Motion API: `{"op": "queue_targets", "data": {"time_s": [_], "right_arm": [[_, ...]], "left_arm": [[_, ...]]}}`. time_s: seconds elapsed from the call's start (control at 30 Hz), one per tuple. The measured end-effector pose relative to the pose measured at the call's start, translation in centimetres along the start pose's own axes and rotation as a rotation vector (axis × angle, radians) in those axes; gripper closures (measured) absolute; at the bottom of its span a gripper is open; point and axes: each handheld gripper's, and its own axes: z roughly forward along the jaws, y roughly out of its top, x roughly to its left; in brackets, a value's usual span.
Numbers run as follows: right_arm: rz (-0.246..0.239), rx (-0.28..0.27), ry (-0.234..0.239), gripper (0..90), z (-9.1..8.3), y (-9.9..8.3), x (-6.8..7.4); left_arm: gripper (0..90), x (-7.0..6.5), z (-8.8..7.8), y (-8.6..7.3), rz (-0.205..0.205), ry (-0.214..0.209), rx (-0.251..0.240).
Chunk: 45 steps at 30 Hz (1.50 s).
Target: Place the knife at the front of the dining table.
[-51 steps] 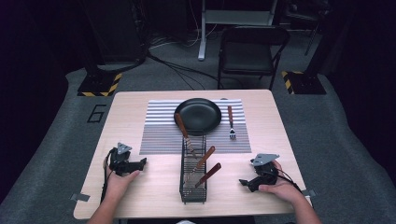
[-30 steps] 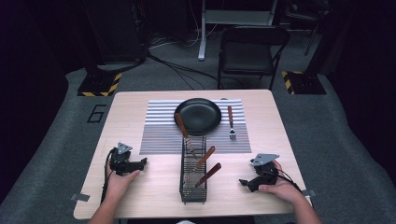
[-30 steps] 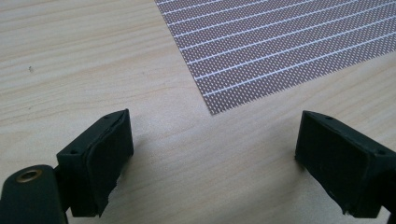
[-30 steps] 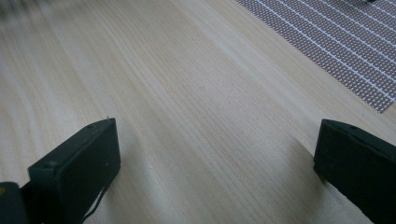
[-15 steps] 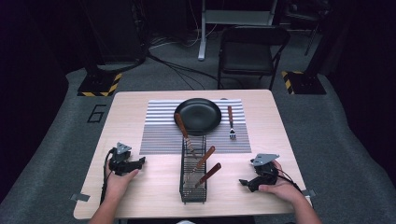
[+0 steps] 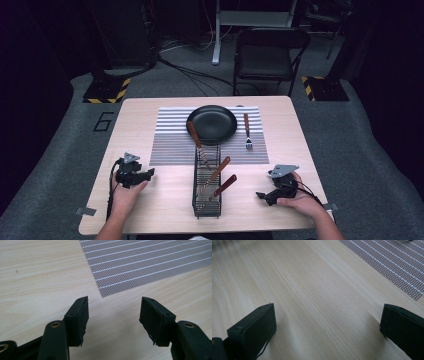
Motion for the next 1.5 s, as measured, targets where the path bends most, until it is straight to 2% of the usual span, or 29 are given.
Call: {"op": "queue_targets", "data": {"time_s": [0.07, 0.2, 0.33, 0.53, 0.83, 0.97, 1.1, 1.27, 1.5], "right_arm": [[0.0, 0.0, 0.0, 0.0, 0.0, 0.0, 0.0], [0.0, 0.0, 0.0, 0.0, 0.0, 0.0, 0.0], [-0.001, -0.001, 0.0, 0.0, 0.0, 0.0, 0.0], [-0.001, 0.0, 0.0, 0.0, 0.0, 0.0, 0.0], [-0.001, 0.0, 0.0, 0.0, 0.0, 0.0, 0.0], [-0.001, 0.0, -0.001, 0.0, 0.0, 0.0, 0.0], [-0.001, 0.0, 0.0, 0.0, 0.0, 0.0, 0.0], [-0.001, 0.0, 0.0, 0.0, 0.0, 0.0, 0.0], [0.0, -0.001, 0.0, 0.0, 0.0, 0.0, 0.0]], "left_arm": [[40.9, -0.3, -0.3, 0.2, 0.015, -0.006, 0.006], [42.7, -1.1, -0.7, 0.5, 0.009, -0.03, -0.007], [45.6, -1.7, -1.4, 1.0, 0.017, -0.055, 0.008], [46.9, -2.6, -2.0, 1.4, 0.023, -0.069, -0.009], [50.5, -3.8, -3.1, 2.5, 0.048, -0.117, -0.021], [51.8, -4.5, -3.2, 3.0, 0.057, -0.143, -0.017], [52.8, -5.4, -3.4, 3.9, 0.078, -0.158, -0.04], [54.3, -6.6, -3.2, 4.9, 0.114, -0.198, -0.033], [56.9, -7.9, -2.9, 6.2, 0.122, -0.231, -0.044]]}}
